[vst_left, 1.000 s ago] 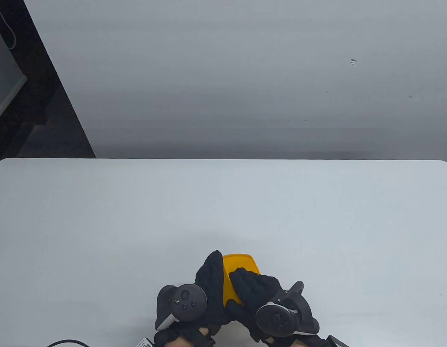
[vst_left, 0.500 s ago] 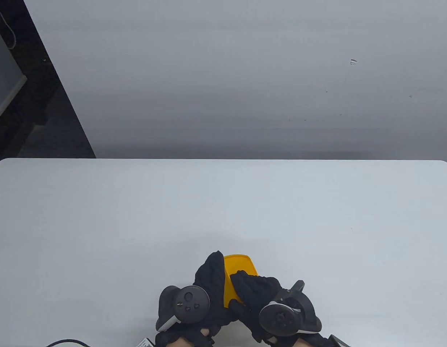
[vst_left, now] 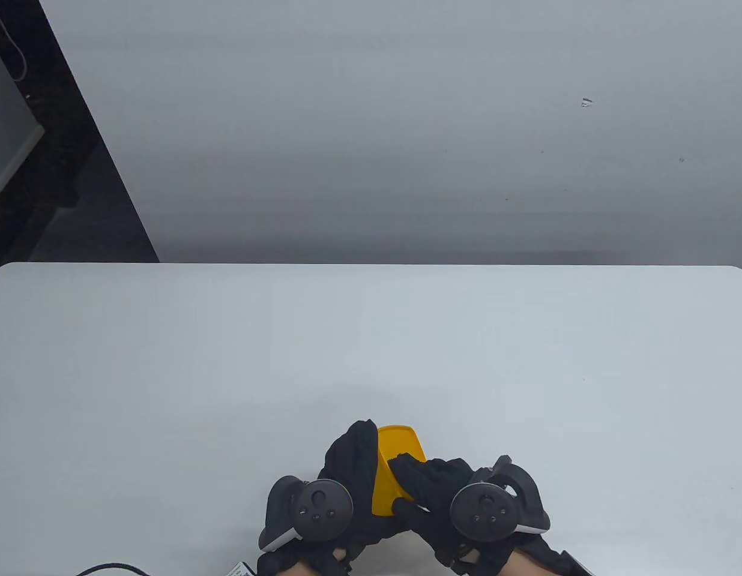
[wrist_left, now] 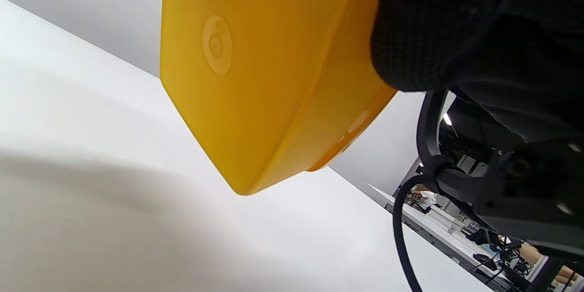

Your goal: Remove lid from plastic food container

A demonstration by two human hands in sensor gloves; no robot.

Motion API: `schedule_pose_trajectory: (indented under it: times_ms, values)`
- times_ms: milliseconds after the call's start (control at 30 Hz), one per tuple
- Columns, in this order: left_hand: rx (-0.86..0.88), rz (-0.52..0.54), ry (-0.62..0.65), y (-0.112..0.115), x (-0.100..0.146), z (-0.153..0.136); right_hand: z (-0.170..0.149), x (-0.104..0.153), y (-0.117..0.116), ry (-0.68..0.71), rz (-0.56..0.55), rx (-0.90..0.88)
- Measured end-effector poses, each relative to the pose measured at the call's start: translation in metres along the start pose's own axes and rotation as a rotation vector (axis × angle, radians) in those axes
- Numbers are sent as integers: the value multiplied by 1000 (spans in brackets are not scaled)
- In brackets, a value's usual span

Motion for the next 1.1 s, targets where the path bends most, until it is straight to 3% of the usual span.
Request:
schedule_pose_trajectory:
  times_ms: [233,567,733,867,1100]
  values:
    - [-41,4,8,-4,3,0,-11,1,21,-37,-92,-11]
    - [-31,-4,29,-4,3,3,-39,7,46,-138,-207,190]
    - [-14,21,9,-9,5,-3,-80,14,56,-302,-208,226]
    - [-21,22,0,-10,6,-6,-130,28,51,-504,-148,122]
    - [-20,18,-12,-11,6,-7,-187,53,47,-754,-120,34]
Point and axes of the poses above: the tracker on the back of each hand, its own z axis roughly to the thumb side, its own x axis roughly from the fingertips to the wrist, y = z × x, the point moved 4 cm from there along -x, roughly from the wrist to the fingertips, and after that the axes turned 7 degrees about -z, right-handed, at the moved point
